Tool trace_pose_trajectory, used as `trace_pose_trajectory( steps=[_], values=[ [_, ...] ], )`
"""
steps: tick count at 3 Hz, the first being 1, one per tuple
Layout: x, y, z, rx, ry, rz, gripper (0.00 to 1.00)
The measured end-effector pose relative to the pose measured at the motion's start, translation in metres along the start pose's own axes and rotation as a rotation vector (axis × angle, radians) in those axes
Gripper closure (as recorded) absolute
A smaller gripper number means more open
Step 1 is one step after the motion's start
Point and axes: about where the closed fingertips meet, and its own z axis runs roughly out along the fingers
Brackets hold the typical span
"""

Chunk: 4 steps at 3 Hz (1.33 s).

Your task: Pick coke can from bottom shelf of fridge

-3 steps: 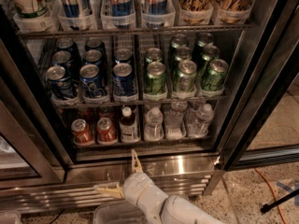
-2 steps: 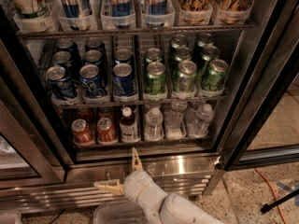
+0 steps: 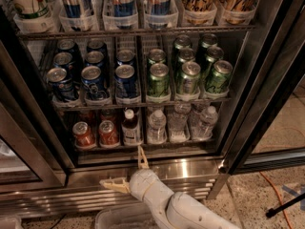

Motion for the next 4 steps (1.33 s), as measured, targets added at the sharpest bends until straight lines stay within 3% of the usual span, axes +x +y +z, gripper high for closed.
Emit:
trace_pose_trajectory(
  steps=[1, 2, 3, 4],
  values=[
    [0.0000, 0.0000, 0.0000, 0.000, 0.000, 0.000, 0.18],
    [0.0000, 0.0000, 0.0000, 0.000, 0.000, 0.000, 0.30],
    [0.0000, 0.0000, 0.0000, 0.000, 0.000, 0.000, 0.25],
    [0.0000, -0.0001, 0.0005, 0.000, 0.000, 0.000, 0.30]
  ],
)
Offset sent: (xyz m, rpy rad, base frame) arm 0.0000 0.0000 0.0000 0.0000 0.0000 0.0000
